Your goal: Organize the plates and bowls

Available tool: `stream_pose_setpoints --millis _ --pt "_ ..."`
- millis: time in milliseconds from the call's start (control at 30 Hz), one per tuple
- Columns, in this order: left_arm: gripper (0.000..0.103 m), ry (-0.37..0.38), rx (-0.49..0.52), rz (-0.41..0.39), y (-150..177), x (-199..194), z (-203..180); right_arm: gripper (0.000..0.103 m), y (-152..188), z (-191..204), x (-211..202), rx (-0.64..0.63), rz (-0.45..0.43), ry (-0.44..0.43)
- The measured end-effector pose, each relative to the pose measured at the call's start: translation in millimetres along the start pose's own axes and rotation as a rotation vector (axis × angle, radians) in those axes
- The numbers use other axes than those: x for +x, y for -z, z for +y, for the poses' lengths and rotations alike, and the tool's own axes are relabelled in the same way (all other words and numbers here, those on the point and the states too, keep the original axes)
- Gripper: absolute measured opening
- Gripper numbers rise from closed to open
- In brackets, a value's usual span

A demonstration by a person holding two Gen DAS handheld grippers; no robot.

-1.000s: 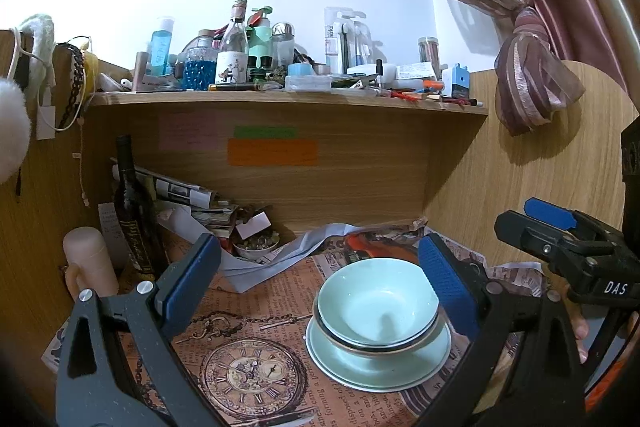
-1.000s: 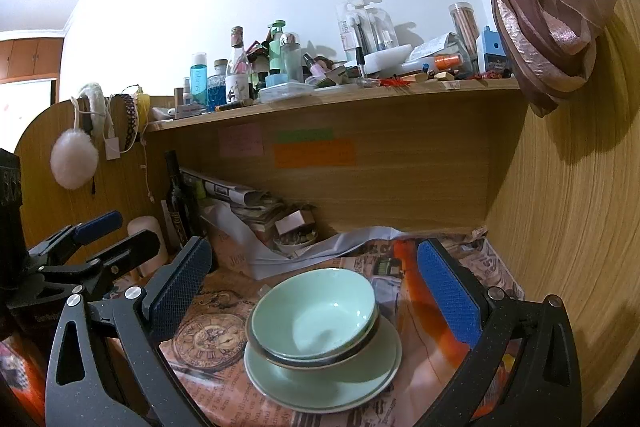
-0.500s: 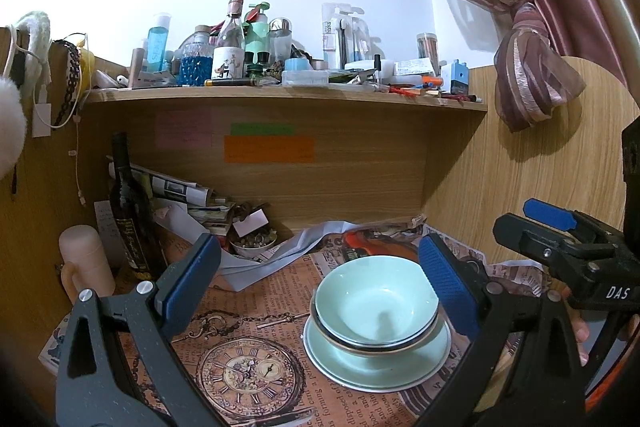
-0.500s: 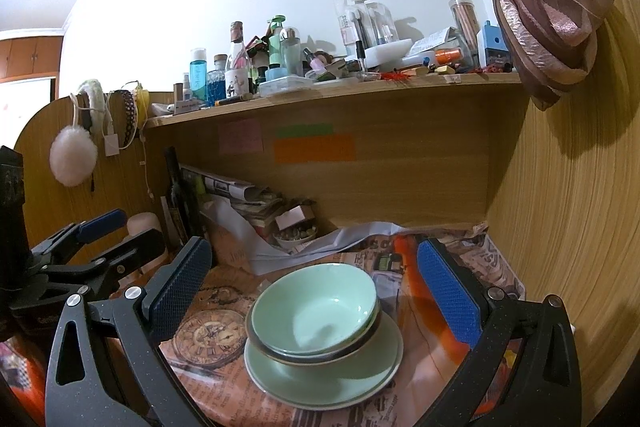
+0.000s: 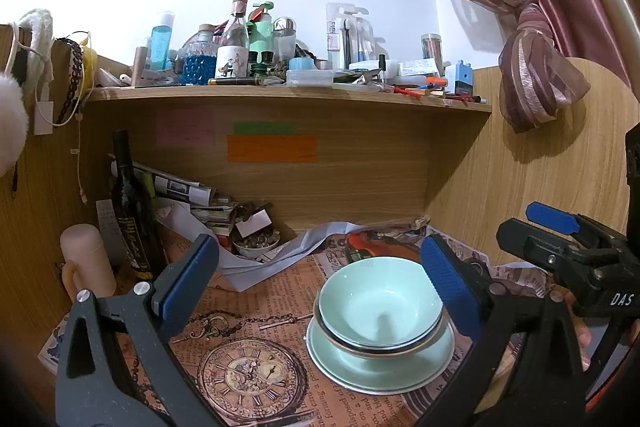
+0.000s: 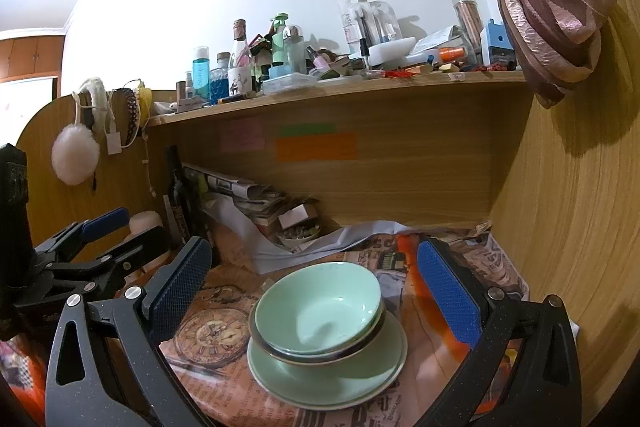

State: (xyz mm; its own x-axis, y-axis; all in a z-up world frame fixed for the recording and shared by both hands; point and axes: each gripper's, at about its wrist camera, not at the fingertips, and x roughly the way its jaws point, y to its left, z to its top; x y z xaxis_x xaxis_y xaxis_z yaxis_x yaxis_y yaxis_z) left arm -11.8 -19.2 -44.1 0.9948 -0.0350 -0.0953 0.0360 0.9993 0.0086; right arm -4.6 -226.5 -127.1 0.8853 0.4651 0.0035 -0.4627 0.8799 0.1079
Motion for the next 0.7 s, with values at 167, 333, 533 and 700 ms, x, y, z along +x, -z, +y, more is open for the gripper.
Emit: stream_pose_setpoints --millis 167,333,533,700 --pt "0.103 0.003 -0.005 0.003 0.0 1.2 0.6 0.103 0.0 1.1 -0.4 0.002 0.0 0.002" --pt "0.103 0.005 -0.008 0.006 0.0 2.7 0.6 0.103 0.0 0.4 -0.1 0.002 -0.001 0.002" --pt "0.103 0.022 -0.018 0.029 1.4 8.1 1.9 0.103 0.1 -0.1 0.1 0.001 0.001 0.001" --pt "0.103 0.03 -0.035 0.03 1.9 9.9 4.5 0.103 1.1 0.0 0.8 -0.001 0.0 0.002"
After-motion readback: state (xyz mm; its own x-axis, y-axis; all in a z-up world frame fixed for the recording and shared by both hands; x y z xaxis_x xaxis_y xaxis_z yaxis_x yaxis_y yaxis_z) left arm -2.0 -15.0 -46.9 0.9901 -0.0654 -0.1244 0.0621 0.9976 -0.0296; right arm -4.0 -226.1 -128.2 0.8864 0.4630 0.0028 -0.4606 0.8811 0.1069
